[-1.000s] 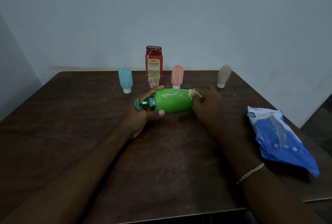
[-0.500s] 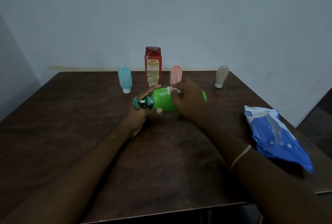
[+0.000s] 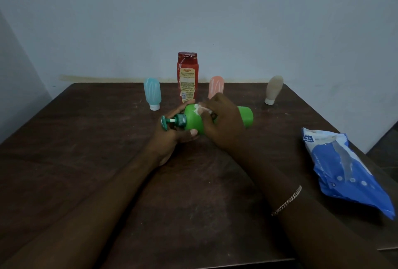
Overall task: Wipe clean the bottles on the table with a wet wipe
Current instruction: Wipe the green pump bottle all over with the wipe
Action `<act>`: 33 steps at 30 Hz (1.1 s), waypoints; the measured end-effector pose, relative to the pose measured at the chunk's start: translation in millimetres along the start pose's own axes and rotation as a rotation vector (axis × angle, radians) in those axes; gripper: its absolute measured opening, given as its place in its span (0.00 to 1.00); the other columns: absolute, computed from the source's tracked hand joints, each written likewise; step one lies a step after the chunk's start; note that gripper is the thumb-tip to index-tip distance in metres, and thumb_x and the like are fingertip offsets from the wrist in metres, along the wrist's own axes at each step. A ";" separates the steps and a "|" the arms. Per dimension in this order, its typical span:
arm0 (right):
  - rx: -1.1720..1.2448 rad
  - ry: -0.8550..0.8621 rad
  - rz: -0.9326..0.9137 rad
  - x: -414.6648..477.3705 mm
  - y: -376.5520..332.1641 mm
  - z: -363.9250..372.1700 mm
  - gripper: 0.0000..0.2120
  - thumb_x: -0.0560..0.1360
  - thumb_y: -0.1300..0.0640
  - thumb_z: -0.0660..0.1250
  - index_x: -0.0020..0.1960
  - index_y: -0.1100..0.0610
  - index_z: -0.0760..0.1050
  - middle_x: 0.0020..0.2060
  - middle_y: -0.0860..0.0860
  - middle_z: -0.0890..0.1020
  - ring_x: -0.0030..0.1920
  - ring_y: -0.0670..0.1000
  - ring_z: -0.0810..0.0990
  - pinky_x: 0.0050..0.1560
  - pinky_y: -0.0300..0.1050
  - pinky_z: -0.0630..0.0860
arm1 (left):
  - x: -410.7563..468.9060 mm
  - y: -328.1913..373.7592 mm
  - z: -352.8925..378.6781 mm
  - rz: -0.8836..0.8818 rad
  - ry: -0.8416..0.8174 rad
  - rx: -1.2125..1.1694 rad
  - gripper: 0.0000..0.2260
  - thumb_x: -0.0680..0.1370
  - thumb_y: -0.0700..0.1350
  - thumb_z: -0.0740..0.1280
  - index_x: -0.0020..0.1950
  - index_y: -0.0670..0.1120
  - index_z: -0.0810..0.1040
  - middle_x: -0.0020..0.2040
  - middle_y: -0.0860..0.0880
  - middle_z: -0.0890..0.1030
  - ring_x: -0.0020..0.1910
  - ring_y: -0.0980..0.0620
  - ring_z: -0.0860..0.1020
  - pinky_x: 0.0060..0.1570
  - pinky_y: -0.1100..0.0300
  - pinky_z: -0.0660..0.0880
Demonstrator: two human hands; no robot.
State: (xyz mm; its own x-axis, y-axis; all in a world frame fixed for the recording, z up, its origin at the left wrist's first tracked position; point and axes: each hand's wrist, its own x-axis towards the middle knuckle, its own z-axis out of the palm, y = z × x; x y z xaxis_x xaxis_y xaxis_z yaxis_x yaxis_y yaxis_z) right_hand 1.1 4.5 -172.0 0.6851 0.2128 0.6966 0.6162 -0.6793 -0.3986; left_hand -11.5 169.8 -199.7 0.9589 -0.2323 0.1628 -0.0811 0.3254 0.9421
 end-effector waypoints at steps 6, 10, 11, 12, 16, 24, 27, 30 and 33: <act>0.007 0.068 0.016 -3.0 5.3 -7.3 0.06 0.76 0.61 0.68 0.49 0.62 0.82 0.40 0.52 0.77 0.38 0.46 0.74 0.39 0.34 0.66 | -0.9 0.4 1.3 0.028 -0.002 0.036 0.31 0.68 0.30 0.71 0.69 0.49 0.74 0.62 0.48 0.82 0.61 0.47 0.81 0.55 0.52 0.81; 0.015 -0.034 -0.027 3.0 -11.2 -1.0 0.08 0.78 0.59 0.66 0.54 0.60 0.81 0.44 0.51 0.75 0.42 0.46 0.74 0.42 0.31 0.69 | -1.2 -1.4 -0.6 0.058 0.005 0.061 0.28 0.68 0.30 0.72 0.67 0.45 0.76 0.61 0.44 0.82 0.61 0.45 0.81 0.55 0.53 0.80; 0.022 -0.060 -0.058 1.3 -15.0 0.2 0.09 0.78 0.59 0.66 0.56 0.59 0.81 0.45 0.52 0.76 0.43 0.46 0.74 0.43 0.34 0.71 | -2.2 -1.4 -1.6 0.056 0.005 0.049 0.27 0.68 0.31 0.71 0.66 0.44 0.76 0.60 0.44 0.83 0.60 0.45 0.81 0.53 0.55 0.81; 0.028 -0.084 -0.084 -1.2 -16.8 -0.3 0.10 0.77 0.58 0.67 0.57 0.59 0.81 0.45 0.52 0.76 0.43 0.47 0.74 0.43 0.37 0.73 | -2.7 -1.2 -2.8 0.050 0.000 0.037 0.25 0.68 0.31 0.70 0.65 0.43 0.76 0.59 0.44 0.83 0.60 0.45 0.81 0.52 0.56 0.81; 0.000 -0.152 -0.142 -7.5 -11.3 -6.0 0.11 0.75 0.59 0.68 0.57 0.60 0.81 0.45 0.51 0.76 0.42 0.47 0.73 0.41 0.40 0.74 | -2.7 -1.1 -3.7 0.035 0.000 0.015 0.24 0.68 0.31 0.69 0.64 0.43 0.76 0.58 0.45 0.84 0.60 0.46 0.82 0.51 0.58 0.81; -0.049 -0.033 -0.116 5.2 -23.1 3.8 0.09 0.77 0.60 0.67 0.56 0.62 0.79 0.47 0.54 0.76 0.45 0.47 0.74 0.46 0.40 0.73 | -2.9 -6.3 -3.2 0.145 0.062 0.230 0.15 0.72 0.30 0.71 0.57 0.42 0.81 0.54 0.42 0.84 0.54 0.41 0.82 0.53 0.48 0.81; -0.112 -0.055 -0.152 4.3 -26.0 2.0 0.07 0.76 0.60 0.68 0.52 0.61 0.79 0.45 0.54 0.75 0.44 0.48 0.73 0.44 0.44 0.74 | -2.0 -6.4 -5.5 0.153 0.075 0.263 0.15 0.72 0.30 0.71 0.55 0.44 0.81 0.53 0.44 0.85 0.54 0.43 0.83 0.55 0.47 0.79; -0.157 -0.067 -0.172 -1.6 -26.5 -0.9 0.07 0.76 0.59 0.67 0.51 0.61 0.79 0.45 0.54 0.76 0.44 0.49 0.73 0.44 0.44 0.73 | -2.1 -5.0 -4.6 0.138 0.062 0.257 0.15 0.72 0.30 0.71 0.55 0.45 0.81 0.52 0.47 0.85 0.54 0.47 0.83 0.52 0.54 0.80; -0.144 -0.027 -0.098 -0.2 -22.3 -5.1 0.07 0.76 0.62 0.67 0.52 0.62 0.79 0.46 0.55 0.78 0.44 0.50 0.75 0.44 0.41 0.72 | -1.0 -5.1 -1.8 0.127 0.083 0.210 0.19 0.71 0.29 0.72 0.59 0.45 0.80 0.55 0.48 0.85 0.56 0.47 0.83 0.52 0.57 0.80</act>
State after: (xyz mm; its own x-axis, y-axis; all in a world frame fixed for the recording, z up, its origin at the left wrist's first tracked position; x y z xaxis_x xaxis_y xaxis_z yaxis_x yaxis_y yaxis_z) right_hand -14.8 16.0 -160.3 0.6356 0.3003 0.7112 0.6201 -0.7474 -0.2386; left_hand -11.5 170.0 -205.1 0.9558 -0.1229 0.2670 -0.2485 0.1474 0.9574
